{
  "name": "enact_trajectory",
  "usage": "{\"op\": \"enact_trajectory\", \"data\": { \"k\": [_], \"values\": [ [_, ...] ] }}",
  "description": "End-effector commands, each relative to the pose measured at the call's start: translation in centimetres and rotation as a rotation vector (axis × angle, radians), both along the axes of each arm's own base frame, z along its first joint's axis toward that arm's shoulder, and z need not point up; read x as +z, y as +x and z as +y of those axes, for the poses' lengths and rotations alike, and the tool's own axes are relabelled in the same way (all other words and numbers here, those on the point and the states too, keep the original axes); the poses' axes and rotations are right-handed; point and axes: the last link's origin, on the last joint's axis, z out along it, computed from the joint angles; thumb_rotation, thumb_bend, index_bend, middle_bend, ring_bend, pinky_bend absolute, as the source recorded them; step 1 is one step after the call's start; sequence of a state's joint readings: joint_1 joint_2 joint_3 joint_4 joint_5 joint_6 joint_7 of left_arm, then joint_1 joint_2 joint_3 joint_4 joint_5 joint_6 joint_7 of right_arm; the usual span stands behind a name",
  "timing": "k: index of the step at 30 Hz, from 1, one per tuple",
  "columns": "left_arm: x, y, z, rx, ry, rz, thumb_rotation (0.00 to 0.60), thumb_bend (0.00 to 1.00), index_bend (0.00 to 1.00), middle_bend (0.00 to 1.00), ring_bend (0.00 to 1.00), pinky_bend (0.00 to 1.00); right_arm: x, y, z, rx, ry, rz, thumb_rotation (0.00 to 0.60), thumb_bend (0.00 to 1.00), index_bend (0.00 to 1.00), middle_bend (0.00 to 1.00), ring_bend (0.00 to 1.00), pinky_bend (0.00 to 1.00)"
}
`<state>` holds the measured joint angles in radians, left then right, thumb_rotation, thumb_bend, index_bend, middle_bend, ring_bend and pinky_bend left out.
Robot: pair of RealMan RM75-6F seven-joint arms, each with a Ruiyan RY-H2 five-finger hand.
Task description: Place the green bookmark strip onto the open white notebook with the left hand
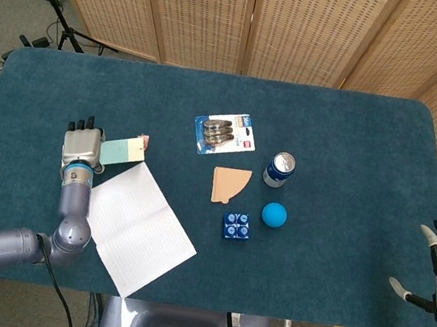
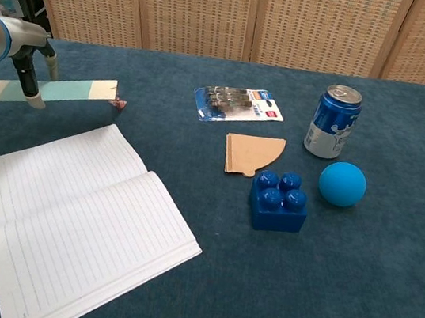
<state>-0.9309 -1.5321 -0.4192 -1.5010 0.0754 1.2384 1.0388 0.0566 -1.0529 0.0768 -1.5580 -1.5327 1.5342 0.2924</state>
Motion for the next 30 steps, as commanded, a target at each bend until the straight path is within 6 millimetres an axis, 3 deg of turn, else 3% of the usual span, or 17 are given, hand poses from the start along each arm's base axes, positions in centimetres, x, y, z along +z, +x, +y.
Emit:
{"op": "enact_trajectory", "data": {
  "k": [1,8,15,22,30],
  "values": [
    [-0.2,0.5,-1.5,0.018,-0.021,-0.01,0.6,0.38,0.42,0.0,0.0,0.0,0.1,0.1,0.2,0.007,-0.003,-0.004,0.6,0.19,0.06,0.0,0.0,0.0],
    [-1.6,1.9,-3.3,-0.01,-0.059,-0.007,0.6,0.39,0.42,0.0,0.0,0.0,0.4,0.2,0.4,0.015,-0.011,-0.011,0.6,0.19,0.06,0.0,0.0,0.0],
    [-2.5,3.1,-3.9,-0.02,-0.066,-0.022,0.6,0.39,0.42,0.0,0.0,0.0,0.5,0.2,0.5,0.016,-0.015,-0.014,0.6,0.19,0.06,0.0,0.0,0.0],
    [-2.8,4.1,-4.4,-0.02,-0.073,-0.022,0.6,0.39,0.42,0.0,0.0,0.0,0.7,0.0,0.5,0.011,-0.021,-0.022,0.6,0.19,0.06,0.0,0.0,0.0],
    [-2.8,4.8,-6.3,-0.003,-0.098,0.01,0.6,0.39,0.42,0.0,0.0,0.0,1.0,0.0,0.7,0.018,-0.027,-0.034,0.6,0.19,0.06,0.0,0.0,0.0]
  ]
}}
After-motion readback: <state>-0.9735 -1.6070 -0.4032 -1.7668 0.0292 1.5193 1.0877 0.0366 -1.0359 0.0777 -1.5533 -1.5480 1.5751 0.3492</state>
